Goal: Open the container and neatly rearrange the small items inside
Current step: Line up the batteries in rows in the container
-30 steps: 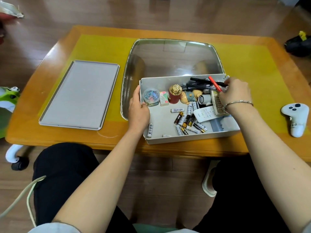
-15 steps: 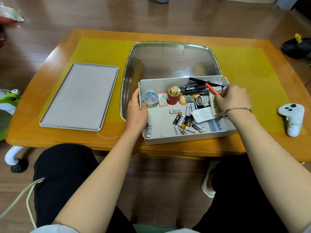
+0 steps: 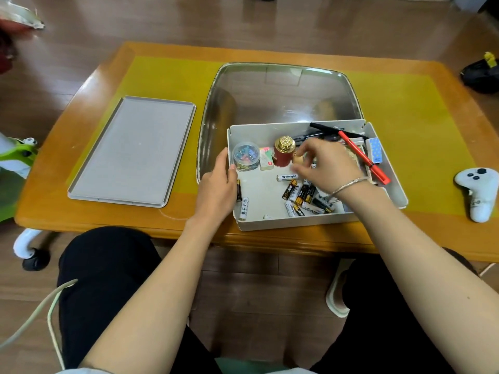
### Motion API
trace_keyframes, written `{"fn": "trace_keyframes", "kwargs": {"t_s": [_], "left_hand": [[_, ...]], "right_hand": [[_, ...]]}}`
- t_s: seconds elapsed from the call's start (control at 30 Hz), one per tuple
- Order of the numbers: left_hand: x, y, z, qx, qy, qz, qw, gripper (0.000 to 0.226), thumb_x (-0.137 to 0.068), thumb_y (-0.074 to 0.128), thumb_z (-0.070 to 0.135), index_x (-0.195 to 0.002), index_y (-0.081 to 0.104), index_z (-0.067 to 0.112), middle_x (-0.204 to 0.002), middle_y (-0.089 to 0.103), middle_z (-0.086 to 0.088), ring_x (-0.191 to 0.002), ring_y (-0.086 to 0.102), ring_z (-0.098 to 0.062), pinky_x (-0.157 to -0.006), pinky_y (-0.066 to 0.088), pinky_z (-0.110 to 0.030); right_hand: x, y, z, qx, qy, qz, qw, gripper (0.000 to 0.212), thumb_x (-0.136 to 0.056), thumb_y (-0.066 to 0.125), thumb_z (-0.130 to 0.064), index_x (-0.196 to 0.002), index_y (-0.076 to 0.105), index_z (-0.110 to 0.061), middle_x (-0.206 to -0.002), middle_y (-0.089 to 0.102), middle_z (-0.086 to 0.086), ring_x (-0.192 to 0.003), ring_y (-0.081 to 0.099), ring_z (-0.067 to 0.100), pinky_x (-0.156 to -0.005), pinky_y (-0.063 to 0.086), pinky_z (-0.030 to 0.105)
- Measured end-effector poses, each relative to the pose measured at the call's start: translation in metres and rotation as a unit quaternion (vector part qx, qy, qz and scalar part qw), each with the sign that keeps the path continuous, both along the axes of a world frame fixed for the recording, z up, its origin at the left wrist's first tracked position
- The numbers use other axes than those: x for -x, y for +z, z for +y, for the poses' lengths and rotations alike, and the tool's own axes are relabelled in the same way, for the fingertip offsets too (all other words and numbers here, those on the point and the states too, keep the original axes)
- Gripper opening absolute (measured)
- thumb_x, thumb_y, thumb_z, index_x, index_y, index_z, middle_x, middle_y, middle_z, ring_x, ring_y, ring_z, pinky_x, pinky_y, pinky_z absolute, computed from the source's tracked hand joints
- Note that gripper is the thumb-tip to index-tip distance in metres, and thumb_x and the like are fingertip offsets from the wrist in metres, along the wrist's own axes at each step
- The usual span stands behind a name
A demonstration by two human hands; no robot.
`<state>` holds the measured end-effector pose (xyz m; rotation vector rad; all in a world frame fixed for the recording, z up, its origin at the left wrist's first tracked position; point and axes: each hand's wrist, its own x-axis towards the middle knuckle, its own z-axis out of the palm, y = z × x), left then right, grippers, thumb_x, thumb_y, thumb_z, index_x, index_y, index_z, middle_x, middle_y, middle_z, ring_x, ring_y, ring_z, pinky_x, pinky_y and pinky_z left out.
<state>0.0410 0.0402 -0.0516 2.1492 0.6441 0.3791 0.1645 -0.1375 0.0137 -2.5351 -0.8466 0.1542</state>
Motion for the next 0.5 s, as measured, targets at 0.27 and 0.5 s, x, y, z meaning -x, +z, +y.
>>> {"fn": "trace_keyframes", "kwargs": {"t_s": [0.27, 0.5], "left_hand": [[-0.003, -0.001, -0.008, -0.006, 0.020, 0.001, 1.000, 0.045, -0.103, 0.035, 0.033, -0.146, 0.028, 0.025, -0.097, 0.063, 0.009, -0.072, 0.060, -0.004, -0.044, 0.041, -0.009], [0.000, -0.006, -0.007, 0.039, -0.001, -0.016, 0.999, 0.045, -0.102, 0.038, 0.033, -0.144, 0.034, 0.019, -0.113, 0.067, -0.001, -0.071, 0.056, 0.008, -0.047, 0.040, -0.003]], "right_hand": [[0.033, -0.042, 0.058, 0.267, 0.189, 0.126, 0.936, 0.033, -0.068, 0.078, -0.043, -0.089, 0.065, -0.020, -0.079, 0.060, -0.007, -0.073, 0.056, 0.013, -0.067, 0.045, 0.025], [0.038, -0.055, 0.074, 0.335, 0.202, 0.098, 0.915, 0.013, -0.078, 0.067, -0.027, -0.076, 0.067, -0.015, -0.083, 0.069, 0.008, -0.073, 0.062, 0.024, -0.075, 0.056, 0.034]]}}
